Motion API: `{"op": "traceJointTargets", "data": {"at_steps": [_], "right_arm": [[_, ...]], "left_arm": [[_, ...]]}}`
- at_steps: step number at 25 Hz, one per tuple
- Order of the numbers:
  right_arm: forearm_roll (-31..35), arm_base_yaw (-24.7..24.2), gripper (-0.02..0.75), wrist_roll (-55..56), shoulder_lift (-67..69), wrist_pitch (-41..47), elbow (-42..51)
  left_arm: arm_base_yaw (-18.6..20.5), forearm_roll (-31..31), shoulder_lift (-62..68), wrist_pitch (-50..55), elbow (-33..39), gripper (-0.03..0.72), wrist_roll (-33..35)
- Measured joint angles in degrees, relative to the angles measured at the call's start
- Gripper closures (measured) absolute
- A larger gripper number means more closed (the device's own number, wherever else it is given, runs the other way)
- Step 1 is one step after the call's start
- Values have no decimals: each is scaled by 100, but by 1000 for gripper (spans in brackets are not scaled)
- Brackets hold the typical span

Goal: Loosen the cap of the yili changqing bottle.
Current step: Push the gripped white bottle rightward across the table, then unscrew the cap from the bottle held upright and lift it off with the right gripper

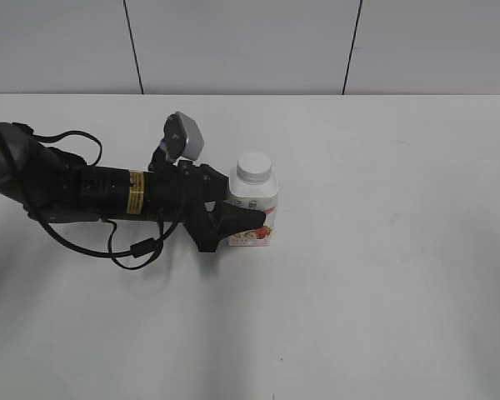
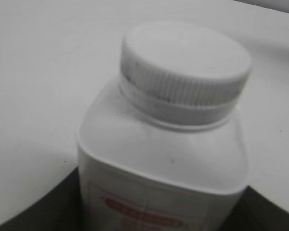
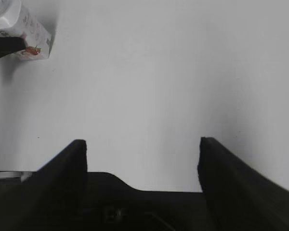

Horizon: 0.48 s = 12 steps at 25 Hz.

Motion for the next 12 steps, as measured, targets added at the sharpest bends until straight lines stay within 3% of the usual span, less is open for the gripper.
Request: {"op": "traceJointTargets", "data": {"at_steps": [6, 12], "right_arm": [[488, 0, 173, -75, 1959, -353, -911], [877, 106, 173, 233, 3837, 178, -2089]], "left_arm": [[0, -5, 0, -4, 0, 261, 64], [-1, -5, 0, -16, 0, 262, 134]]}}
